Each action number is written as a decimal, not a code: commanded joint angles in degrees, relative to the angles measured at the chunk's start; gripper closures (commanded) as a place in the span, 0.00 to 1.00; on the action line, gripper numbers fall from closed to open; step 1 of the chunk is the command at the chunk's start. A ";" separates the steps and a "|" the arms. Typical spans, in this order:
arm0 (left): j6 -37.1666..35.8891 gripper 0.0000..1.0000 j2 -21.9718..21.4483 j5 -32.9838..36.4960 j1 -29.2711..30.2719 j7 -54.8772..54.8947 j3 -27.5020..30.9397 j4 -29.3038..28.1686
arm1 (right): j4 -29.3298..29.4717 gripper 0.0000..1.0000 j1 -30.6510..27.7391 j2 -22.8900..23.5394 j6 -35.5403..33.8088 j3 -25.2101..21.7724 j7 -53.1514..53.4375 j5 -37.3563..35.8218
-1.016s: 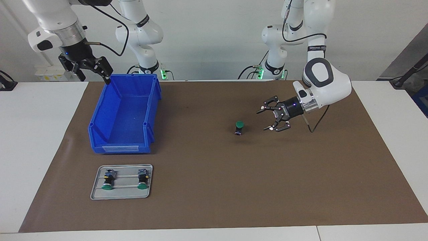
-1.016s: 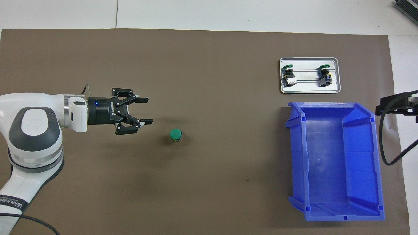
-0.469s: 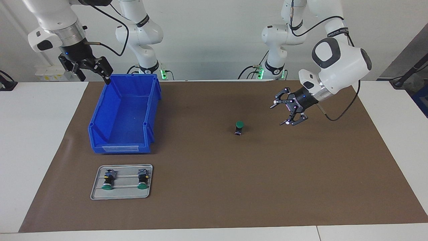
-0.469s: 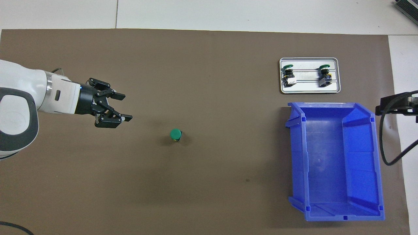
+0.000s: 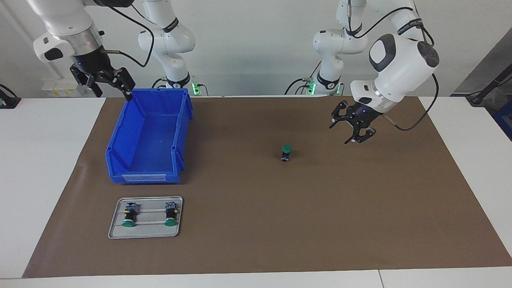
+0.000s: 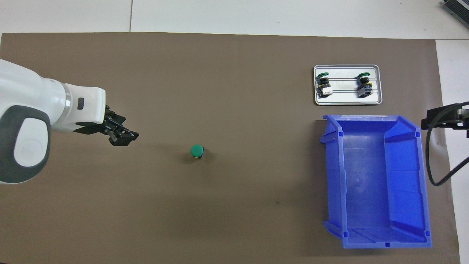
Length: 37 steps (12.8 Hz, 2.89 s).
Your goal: Place and press button with both arms
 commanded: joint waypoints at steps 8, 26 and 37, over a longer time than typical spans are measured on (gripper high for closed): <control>2.97 0.84 -1.19 4.45 -12.71 -44.97 0.54 -4.68 | -0.27 0.00 0.13 -0.65 -0.58 -0.42 -1.50 1.34; 25.31 1.00 7.69 4.89 -16.94 -51.69 0.45 -11.63 | -0.27 0.00 0.13 -0.65 -0.58 -0.42 -1.50 1.26; 31.45 1.00 8.48 4.89 -17.38 -51.78 0.45 -16.29 | -0.27 0.00 0.13 -0.65 -0.58 -0.42 -1.50 1.26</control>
